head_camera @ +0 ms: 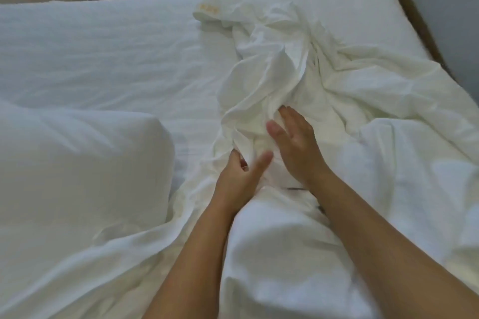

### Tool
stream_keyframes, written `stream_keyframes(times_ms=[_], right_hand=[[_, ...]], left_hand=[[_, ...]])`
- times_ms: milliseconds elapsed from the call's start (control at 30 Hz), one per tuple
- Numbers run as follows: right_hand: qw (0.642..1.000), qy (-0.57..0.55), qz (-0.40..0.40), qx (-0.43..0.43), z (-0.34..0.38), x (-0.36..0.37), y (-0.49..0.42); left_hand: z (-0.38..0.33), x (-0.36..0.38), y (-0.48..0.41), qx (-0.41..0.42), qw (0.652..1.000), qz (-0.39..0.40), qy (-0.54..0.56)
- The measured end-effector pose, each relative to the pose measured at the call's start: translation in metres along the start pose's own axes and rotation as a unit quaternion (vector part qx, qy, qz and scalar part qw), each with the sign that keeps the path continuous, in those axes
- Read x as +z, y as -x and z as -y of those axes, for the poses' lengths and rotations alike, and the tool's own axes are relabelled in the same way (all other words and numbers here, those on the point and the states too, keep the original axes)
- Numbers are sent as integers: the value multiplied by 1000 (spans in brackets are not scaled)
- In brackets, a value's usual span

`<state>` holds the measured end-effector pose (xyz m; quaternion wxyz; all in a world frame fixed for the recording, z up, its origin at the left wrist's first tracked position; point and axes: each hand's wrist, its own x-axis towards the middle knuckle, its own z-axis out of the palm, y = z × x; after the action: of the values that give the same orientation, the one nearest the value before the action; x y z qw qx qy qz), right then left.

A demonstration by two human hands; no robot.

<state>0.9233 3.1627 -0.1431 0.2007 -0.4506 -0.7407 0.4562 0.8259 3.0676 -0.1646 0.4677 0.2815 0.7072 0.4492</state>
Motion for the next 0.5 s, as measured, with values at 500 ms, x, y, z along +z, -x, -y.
stream_keyframes(times_ms=[500], right_hand=[[992,74,90,52,72,59,200]], left_hand=[[-38,-136,179,85,897,-423,-98]])
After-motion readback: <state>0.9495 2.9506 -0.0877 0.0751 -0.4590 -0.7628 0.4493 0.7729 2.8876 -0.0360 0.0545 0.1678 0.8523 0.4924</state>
